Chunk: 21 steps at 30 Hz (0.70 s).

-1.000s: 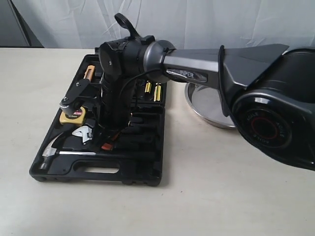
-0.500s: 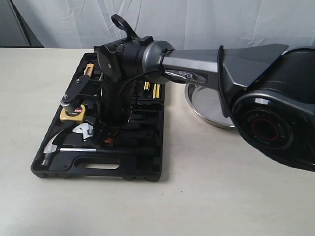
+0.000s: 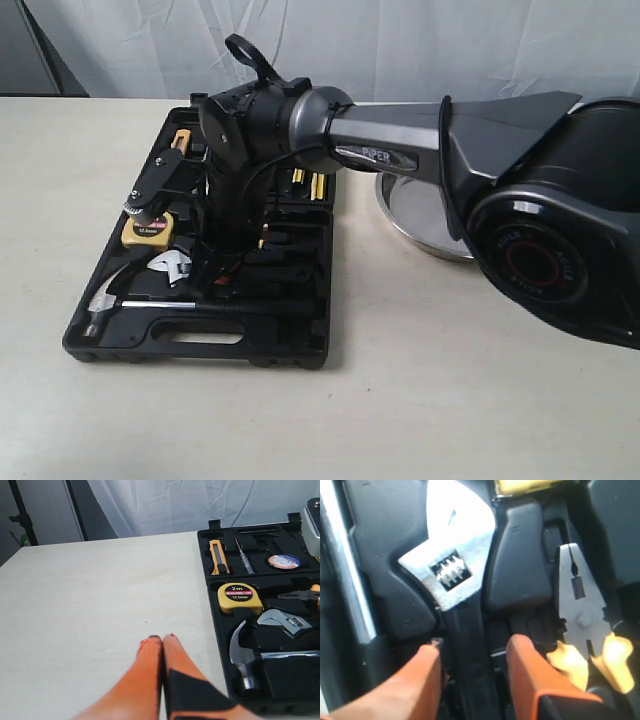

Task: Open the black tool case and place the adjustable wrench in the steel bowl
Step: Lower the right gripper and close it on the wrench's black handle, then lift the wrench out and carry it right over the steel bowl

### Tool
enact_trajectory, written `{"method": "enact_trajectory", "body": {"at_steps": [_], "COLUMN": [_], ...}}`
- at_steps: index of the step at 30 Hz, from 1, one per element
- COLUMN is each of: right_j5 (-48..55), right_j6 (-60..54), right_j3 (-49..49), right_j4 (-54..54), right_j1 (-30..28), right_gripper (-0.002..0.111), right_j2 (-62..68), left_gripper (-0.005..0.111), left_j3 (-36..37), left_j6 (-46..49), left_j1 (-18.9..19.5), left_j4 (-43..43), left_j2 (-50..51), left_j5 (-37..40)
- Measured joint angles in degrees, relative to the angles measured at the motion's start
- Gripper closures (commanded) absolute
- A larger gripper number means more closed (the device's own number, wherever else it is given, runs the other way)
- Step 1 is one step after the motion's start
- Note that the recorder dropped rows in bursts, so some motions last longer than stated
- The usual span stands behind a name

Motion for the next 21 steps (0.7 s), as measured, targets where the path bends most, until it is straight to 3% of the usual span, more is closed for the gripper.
{"method": "enact_trajectory", "body": {"at_steps": [13,15,16,17,21], "right_j5": [0.1,0.3,0.5,1.0,2.1], "right_j6": [-0.6,-0.6,-0.7,-1.0,-1.2], "right_j3": [-0.6,-0.7,-0.7,-0.7,-1.0], "right_j4": [0.4,0.4,0.6,0.8,0.9], "right_j1": [0.4,0.4,0.4,0.4,0.4], "right_gripper": [0.068,0.079,0.097,0.107,0.108], "right_j2": [1.9,2.0,2.0,2.1,2.1], "left_gripper": [0.107,0.107,0.107,0.107,0.107], "left_j3": [0.0,0.0,0.0,0.0,0.0], "left_j6": [0.0,0.0,0.0,0.0,0.0], "left_j1": [0.0,0.0,0.0,0.0,0.0], "left_j4": [0.0,0.0,0.0,0.0,0.0], "left_j2": [0.0,0.0,0.0,0.0,0.0], "left_j5": [0.0,0.0,0.0,0.0,0.0]}}
